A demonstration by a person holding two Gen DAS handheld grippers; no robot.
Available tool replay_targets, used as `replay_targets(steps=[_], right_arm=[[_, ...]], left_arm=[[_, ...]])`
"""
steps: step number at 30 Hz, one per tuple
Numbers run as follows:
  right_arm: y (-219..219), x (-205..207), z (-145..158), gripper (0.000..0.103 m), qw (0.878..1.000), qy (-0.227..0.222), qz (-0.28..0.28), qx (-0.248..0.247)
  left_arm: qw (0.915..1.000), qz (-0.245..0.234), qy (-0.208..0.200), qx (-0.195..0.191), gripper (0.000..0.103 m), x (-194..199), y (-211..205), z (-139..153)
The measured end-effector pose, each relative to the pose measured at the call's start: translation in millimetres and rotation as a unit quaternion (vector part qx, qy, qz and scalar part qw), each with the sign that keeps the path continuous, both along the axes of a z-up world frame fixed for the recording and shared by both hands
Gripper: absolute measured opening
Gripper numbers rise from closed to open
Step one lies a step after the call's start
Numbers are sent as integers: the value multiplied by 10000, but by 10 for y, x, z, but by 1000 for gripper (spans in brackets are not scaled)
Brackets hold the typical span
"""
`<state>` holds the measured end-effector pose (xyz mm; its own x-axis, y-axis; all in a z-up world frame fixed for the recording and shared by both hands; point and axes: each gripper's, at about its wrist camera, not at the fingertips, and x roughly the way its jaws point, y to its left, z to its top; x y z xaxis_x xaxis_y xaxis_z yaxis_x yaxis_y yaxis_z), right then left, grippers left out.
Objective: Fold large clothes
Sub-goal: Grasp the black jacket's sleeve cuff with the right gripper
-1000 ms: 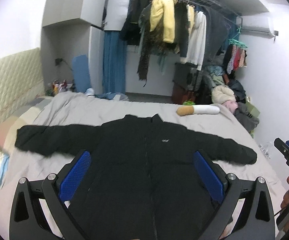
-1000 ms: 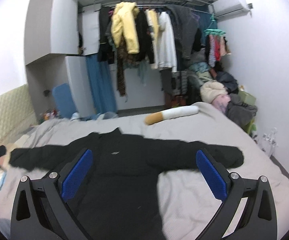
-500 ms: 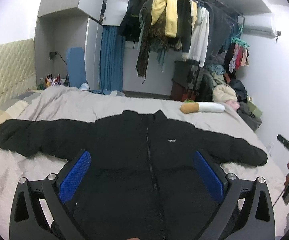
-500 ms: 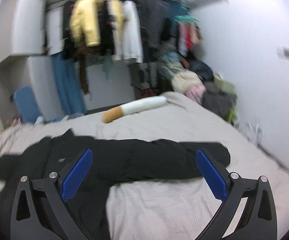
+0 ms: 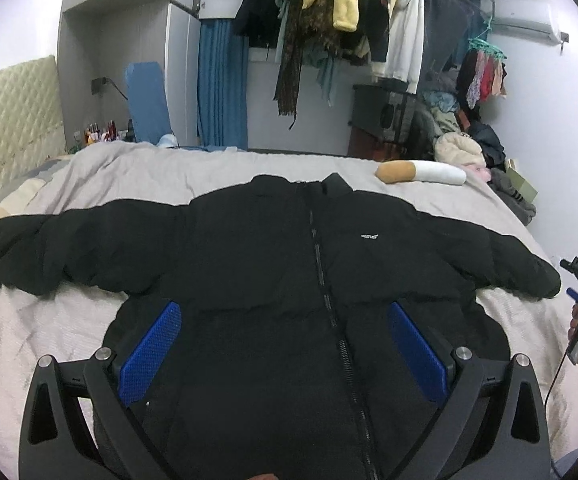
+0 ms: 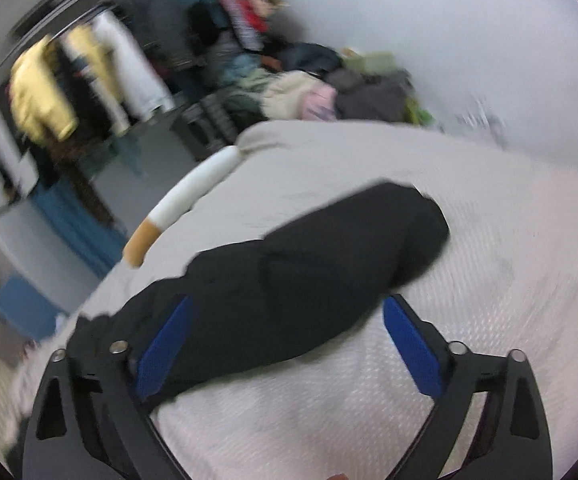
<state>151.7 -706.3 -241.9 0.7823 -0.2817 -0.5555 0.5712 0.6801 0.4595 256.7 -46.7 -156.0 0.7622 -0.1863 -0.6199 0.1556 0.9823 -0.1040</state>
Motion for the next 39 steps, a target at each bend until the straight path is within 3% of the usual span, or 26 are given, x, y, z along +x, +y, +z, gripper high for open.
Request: replay_targets(steps=[8,10,15,17,20,24,28,33,35,39], right_arm=[[-717,22,-766,72,9883,-374,-837,1221],[-827,39,-839,72,9845,-626,-921,1356],[-1042,246,-887,60,9809,-1086,-682,1462],[-1067,365,-830,48,9831,-1069,-567,1371],[-1113,545,-681,38,9858,-1146,-332,1185],[-1119,773,-475,37,9906,-1120,-97,774],[-1167,888,-509,35,9942,-891,-91,592],[-1246,895,-682,16,9957,-549,-85,736],[-1212,903,-615,8,9980,-396,-54,499],[-1183,847,-348,3,9993,-283,-190,178]], left_arm=[[9999,87,115,-27,103,168,-93,-368],[9998,175,103,-37,103,202,-96,-454],[9989,410,226,-93,103,320,-95,-680],[9981,544,261,-90,103,363,-73,-749],[9970,695,332,-119,103,420,-37,-844],[9962,761,425,62,103,444,-119,-1036],[9954,702,525,388,103,432,-219,-1217],[9945,595,557,659,103,427,-347,-1338],[9942,582,539,723,103,420,-351,-1339],[9951,596,475,634,103,400,-281,-1241]])
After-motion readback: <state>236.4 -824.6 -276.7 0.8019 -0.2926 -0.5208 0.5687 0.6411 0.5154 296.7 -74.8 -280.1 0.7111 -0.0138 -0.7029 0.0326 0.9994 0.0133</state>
